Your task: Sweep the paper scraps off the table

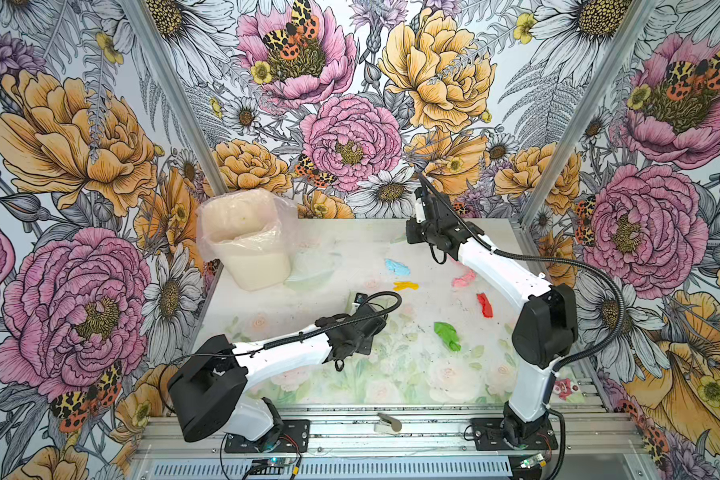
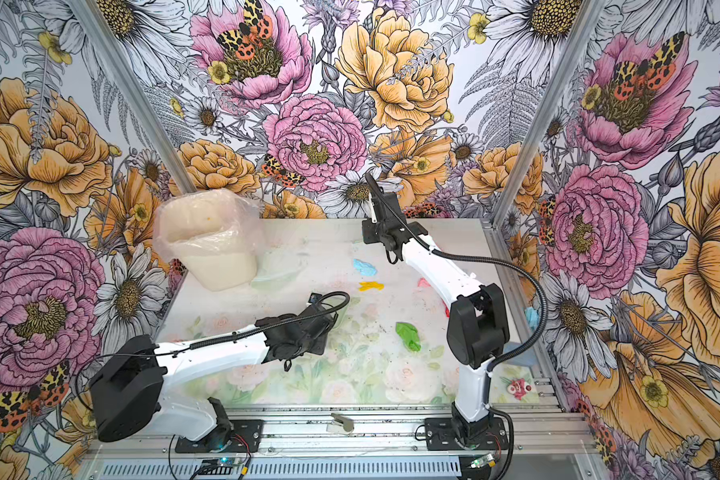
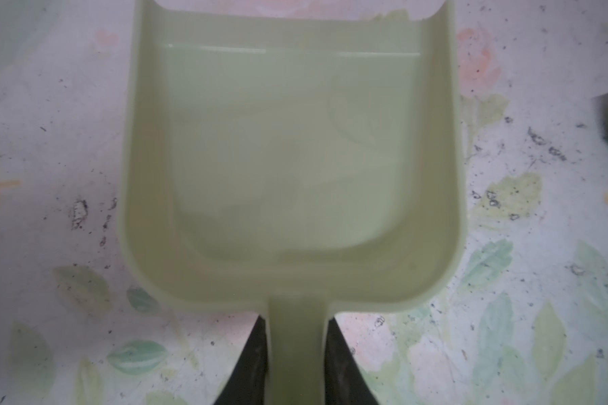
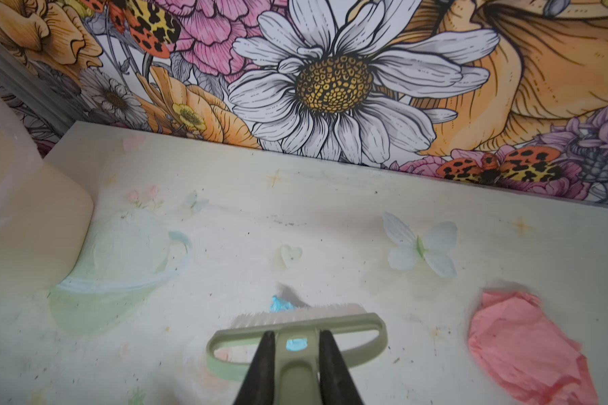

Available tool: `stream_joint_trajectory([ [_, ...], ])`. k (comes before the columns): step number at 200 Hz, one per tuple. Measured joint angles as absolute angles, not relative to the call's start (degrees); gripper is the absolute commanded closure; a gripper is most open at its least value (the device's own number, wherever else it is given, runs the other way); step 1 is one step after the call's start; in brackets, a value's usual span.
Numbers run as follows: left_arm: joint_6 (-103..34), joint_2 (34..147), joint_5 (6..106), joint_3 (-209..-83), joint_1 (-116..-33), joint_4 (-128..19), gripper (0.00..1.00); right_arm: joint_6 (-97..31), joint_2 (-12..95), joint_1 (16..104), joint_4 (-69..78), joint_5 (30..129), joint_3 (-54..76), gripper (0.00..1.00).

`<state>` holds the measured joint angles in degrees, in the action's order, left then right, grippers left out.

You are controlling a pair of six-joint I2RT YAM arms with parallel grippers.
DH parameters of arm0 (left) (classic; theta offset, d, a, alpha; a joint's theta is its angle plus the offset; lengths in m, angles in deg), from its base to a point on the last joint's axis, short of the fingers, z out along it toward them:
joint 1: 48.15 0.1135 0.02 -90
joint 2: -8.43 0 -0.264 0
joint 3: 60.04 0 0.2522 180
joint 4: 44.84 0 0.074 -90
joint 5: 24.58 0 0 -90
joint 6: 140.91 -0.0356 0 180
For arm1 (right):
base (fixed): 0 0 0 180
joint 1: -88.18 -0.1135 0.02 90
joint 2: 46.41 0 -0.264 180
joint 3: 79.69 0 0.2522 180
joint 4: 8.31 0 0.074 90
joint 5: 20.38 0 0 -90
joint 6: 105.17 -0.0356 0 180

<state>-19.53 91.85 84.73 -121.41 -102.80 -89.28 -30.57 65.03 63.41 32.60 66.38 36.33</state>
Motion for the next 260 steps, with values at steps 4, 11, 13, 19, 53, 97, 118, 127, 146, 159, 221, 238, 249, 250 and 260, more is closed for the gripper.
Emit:
stream_joint_trajectory([
  [4, -19.5, 92.5, 84.7, -121.7, -103.3, -89.2, 1.00, -30.6, 66.2, 63.4, 32.3, 66.3, 37.2, 1.00],
  [11, -19.6, 93.5, 84.7, -122.2, -104.0, -89.2, 1.00, -30.8, 68.1, 63.5, 32.2, 66.3, 38.6, 1.00],
  [13, -19.6, 93.8, 84.7, -122.3, -104.3, -89.3, 1.00, -30.8, 68.7, 63.5, 32.2, 66.4, 39.0, 1.00],
  [19, -19.6, 94.7, 84.7, -122.7, -104.8, -89.3, 1.00, -30.9, 70.4, 63.5, 32.1, 66.4, 40.1, 1.00],
  [53, -19.9, 99.4, 84.0, -125.9, -107.1, -89.2, 1.00, -30.9, 76.5, 63.5, 32.1, 66.7, 42.3, 1.00],
  [97, -20.8, 103.5, 83.0, -129.0, -107.7, -89.2, 1.00, -29.4, 78.4, 63.5, 32.3, 68.0, 41.6, 1.00],
  [118, -20.9, 103.9, 82.9, -129.9, -107.7, -89.2, 1.00, -28.6, 78.0, 63.5, 31.6, 68.6, 38.5, 1.00],
  [127, -20.9, 104.2, 82.9, -130.3, -107.7, -89.2, 1.00, -28.2, 77.4, 63.5, 31.3, 68.6, 36.2, 1.00],
  [146, -21.1, 105.2, 82.8, -131.3, -107.7, -89.1, 1.00, -28.1, 74.1, 63.5, 30.4, 69.0, 31.3, 1.00],
  [159, -21.3, 106.0, 82.7, -131.8, -107.7, -89.0, 1.00, -28.2, 71.4, 63.3, 30.4, 69.3, 27.3, 1.00],
  [221, -21.5, 107.6, 82.3, -133.0, -107.7, -88.7, 1.00, -31.6, 60.8, 60.7, 31.3, 70.5, 15.4, 1.00],
  [238, -21.5, 107.6, 82.3, -133.0, -107.7, -88.8, 1.00, -32.7, 58.7, 60.3, 31.8, 70.6, 13.8, 1.00],
  [249, -21.5, 107.6, 82.1, -133.0, -107.7, -88.7, 1.00, -33.2, 57.8, 60.0, 32.0, 70.1, 13.3, 1.00],
  [250, -21.5, 107.6, 82.1, -133.0, -107.7, -88.7, 1.00, -33.2, 57.6, 60.0, 32.0, 70.1, 13.3, 1.00],
  [260, -21.5, 107.6, 81.9, -133.0, -107.7, -88.7, 1.00, -34.0, 56.9, 59.9, 32.1, 68.4, 13.2, 1.00],
])
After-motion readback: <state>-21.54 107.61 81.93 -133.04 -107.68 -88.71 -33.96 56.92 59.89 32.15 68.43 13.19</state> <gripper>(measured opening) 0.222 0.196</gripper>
